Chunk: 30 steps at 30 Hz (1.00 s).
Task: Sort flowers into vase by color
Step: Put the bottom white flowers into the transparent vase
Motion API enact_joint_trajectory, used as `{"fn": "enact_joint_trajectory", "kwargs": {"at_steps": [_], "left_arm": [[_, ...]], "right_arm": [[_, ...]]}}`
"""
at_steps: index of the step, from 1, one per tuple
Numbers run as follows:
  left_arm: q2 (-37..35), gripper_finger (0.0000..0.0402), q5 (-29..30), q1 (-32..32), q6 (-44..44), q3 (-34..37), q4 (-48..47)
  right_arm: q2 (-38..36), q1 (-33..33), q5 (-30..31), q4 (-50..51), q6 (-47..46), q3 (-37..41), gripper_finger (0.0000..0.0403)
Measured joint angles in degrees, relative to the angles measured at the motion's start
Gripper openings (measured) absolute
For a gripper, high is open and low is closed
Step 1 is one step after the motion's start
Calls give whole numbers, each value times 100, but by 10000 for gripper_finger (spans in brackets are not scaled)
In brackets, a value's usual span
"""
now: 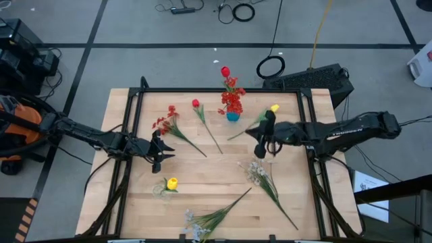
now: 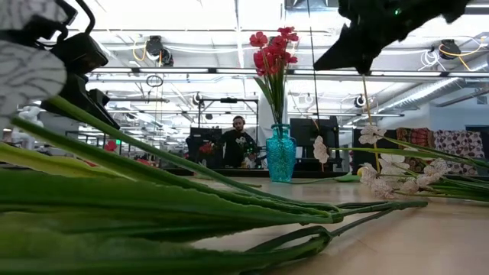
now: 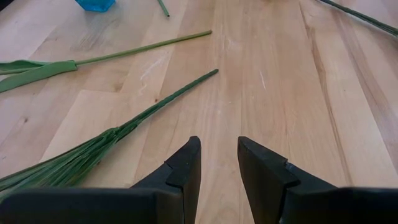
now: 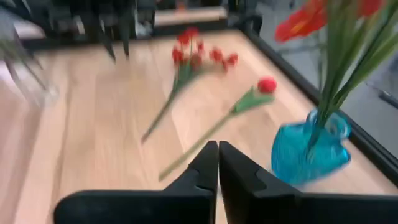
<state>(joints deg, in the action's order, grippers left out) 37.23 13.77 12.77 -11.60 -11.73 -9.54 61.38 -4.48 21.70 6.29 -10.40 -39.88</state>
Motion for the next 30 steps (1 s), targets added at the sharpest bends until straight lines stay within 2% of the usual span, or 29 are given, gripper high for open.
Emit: {"fn": "enact_joint_trajectory", "kwargs": {"at_steps": [3,9,11,14,18,23,30], "left_arm": [[0,112,-1,-2,-1,0,0],[0,112,-1,-1,-9,0,2],[0,112,-1,-1,-9,0,4],[0,112,-3,-2,-8,0,2],[0,112,-3,-1,-7,0,-3],[0,112,-12,-1,-9,0,-44],[0,112,-365,0,-14,0,-44]], "right_arm": [[592,-446,486,711,-249,-603,5],[2188,-1054,508,2029,-249,-2156,1],[2705,-1188,446,2703,-244,-2797,1],[3382,-1344,-2,3793,-251,-3802,3],[4174,-1546,-241,4556,-554,-4958,12],[5152,-1827,-281,5367,-726,-6273,43],[6414,-2192,-469,6572,-865,-8142,117]]}}
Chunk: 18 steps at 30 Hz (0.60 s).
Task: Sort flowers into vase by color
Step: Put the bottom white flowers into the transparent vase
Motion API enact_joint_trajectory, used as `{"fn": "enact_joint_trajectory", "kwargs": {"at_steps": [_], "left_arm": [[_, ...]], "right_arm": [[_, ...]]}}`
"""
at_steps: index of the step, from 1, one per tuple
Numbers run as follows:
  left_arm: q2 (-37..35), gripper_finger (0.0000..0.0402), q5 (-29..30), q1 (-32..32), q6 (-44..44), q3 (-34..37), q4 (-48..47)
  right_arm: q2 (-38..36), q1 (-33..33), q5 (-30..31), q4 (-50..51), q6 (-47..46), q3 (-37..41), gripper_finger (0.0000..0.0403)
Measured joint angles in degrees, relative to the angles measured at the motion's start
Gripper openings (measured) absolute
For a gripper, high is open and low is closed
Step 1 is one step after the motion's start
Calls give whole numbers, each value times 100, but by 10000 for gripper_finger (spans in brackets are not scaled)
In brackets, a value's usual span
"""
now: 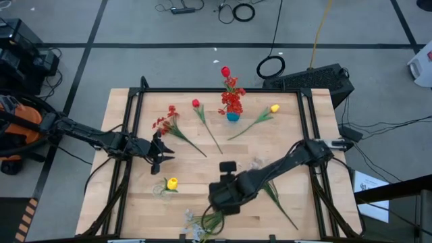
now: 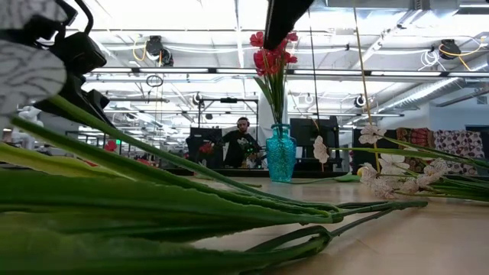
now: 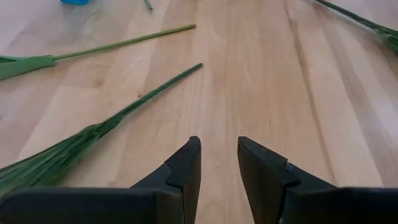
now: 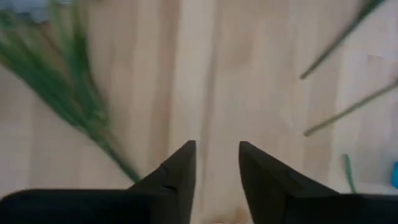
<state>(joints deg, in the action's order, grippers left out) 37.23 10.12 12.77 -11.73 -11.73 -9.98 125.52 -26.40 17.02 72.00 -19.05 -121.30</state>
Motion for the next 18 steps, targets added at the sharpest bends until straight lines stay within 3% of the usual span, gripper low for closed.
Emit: {"fn": "enact_joint_trajectory", "kwargs": {"at_steps": [4,10,18], "left_arm": [[0,112,-69,1,-2,0,-2],[-2,112,-162,0,-27,0,-4],[9,112,-310,1,-284,0,-100]], "right_arm": [[499,-130,-480,122,19,-590,154],[955,-256,-1181,30,15,-666,186],[1492,-351,-1295,-161,43,-666,211]]}}
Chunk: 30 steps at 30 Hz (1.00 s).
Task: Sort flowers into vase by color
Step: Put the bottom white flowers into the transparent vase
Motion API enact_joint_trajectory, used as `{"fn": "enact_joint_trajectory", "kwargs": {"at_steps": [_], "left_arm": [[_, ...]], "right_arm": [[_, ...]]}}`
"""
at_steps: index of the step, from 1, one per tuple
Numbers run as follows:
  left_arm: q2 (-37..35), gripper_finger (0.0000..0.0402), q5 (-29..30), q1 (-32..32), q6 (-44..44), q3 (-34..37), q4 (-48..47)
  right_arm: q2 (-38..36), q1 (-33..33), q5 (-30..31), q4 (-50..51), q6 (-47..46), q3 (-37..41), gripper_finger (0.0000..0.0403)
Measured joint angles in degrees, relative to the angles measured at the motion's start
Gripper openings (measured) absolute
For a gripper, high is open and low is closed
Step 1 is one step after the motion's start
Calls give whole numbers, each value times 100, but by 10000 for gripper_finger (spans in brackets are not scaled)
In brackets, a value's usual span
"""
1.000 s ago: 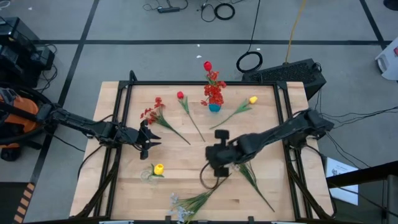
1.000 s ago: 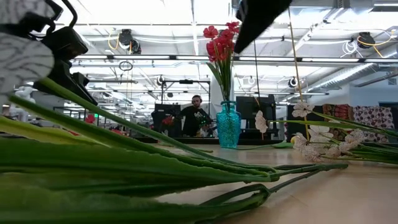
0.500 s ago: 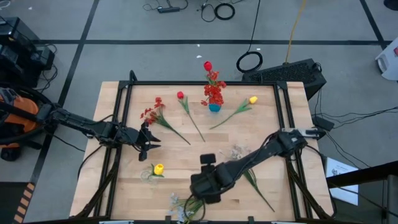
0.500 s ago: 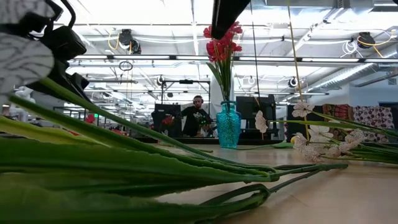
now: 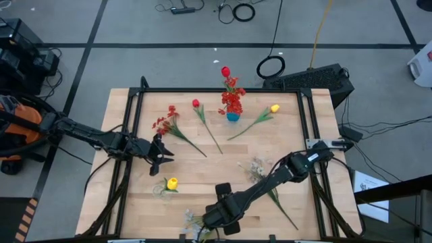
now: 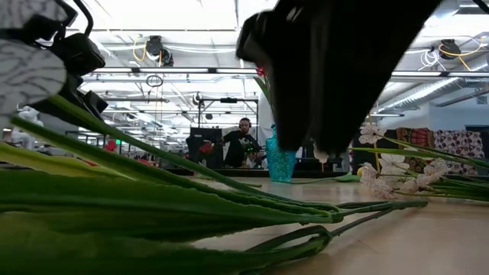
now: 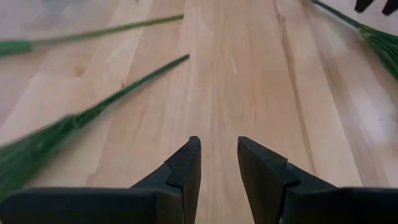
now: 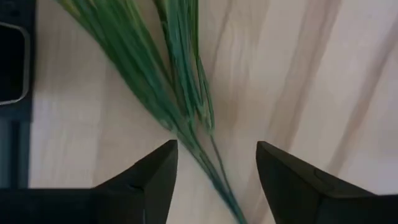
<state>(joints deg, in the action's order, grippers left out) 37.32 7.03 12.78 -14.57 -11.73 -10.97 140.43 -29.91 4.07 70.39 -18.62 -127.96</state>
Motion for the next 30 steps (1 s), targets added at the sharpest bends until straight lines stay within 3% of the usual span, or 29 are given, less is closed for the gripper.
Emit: {"fn": "enact_joint_trajectory", "kwargs": {"at_steps": [6,12,16,22,26,30], "left_arm": [[7,112,0,0,-22,0,-233],[7,112,0,-1,-160,0,-269],[7,112,1,-1,-171,0,-355],[7,112,0,0,-309,0,-368],[7,112,0,0,-314,0,-372],[7,112,1,-1,-314,0,-375]], "right_arm": [[299,0,-394,-603,234,0,221],[508,-4,-388,-829,282,-12,210],[544,-10,-313,-830,280,-24,160],[497,-28,-10,-747,-80,-8,20],[454,-24,250,-516,-613,-3,15],[242,-95,1081,223,-1297,33,5]]}}
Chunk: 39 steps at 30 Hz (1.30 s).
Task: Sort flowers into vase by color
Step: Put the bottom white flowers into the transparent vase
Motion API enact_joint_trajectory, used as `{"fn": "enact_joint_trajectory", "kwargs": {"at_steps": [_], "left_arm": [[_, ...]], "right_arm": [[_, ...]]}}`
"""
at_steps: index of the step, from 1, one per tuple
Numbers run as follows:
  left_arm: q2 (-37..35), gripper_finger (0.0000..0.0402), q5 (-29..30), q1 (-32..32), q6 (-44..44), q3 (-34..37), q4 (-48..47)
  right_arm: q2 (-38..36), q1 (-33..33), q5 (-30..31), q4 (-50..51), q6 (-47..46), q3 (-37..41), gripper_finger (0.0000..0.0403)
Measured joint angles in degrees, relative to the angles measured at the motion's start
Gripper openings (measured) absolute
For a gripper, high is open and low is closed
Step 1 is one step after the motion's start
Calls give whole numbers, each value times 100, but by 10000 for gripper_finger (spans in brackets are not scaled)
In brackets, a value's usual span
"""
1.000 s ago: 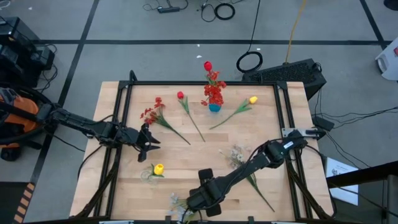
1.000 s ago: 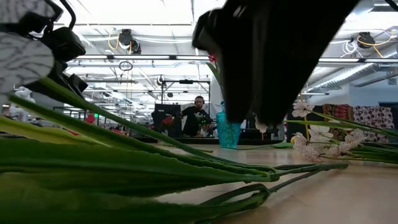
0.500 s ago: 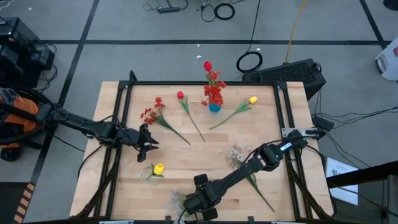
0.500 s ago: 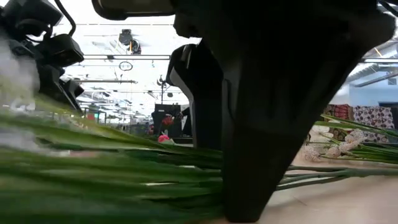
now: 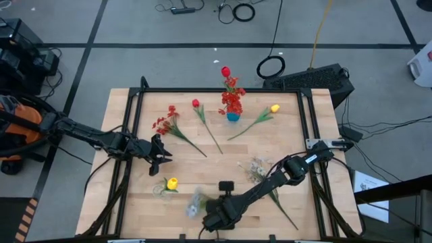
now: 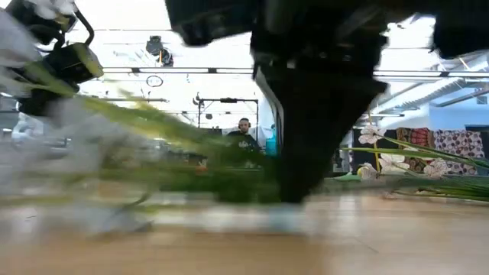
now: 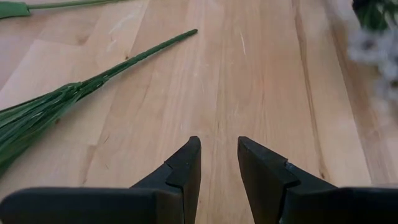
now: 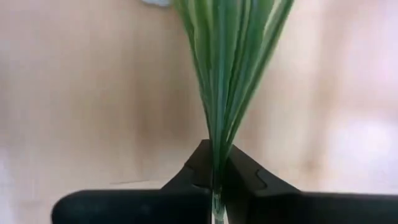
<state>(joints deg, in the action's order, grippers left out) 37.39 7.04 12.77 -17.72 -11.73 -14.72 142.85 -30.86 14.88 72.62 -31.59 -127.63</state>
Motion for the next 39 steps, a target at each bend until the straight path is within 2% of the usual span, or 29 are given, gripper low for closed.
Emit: {"fn": "enact_joint_trajectory", "kwargs": {"at_steps": [10,13,15,21,23,25,27,32,37,39], "left_arm": [[0,112,47,-1,6,0,52],[0,112,65,0,47,0,98],[-1,112,105,1,51,0,105],[-1,112,134,-1,36,0,94],[0,112,135,1,17,0,92],[-2,112,135,0,17,0,92],[-2,112,135,1,31,0,92],[0,112,146,0,180,0,114],[-2,112,376,0,170,0,138],[0,112,466,0,170,0,148]], "right_arm": [[-1112,-397,3226,1635,-2383,-26,3],[-1296,-361,4236,1701,-2800,114,2],[-1371,-259,4490,1633,-2993,351,2],[-1710,290,4476,1157,-3991,1778,1],[-1918,403,4469,398,-4040,2373,1],[-2186,548,4452,-760,-3691,3048,1],[-2499,736,4200,-2181,-2901,3748,1],[-3238,1325,2969,-6263,-754,5577,0],[-3660,1821,2847,-9927,916,6865,0],[-3711,1937,2581,-11237,1587,7189,3]]}}
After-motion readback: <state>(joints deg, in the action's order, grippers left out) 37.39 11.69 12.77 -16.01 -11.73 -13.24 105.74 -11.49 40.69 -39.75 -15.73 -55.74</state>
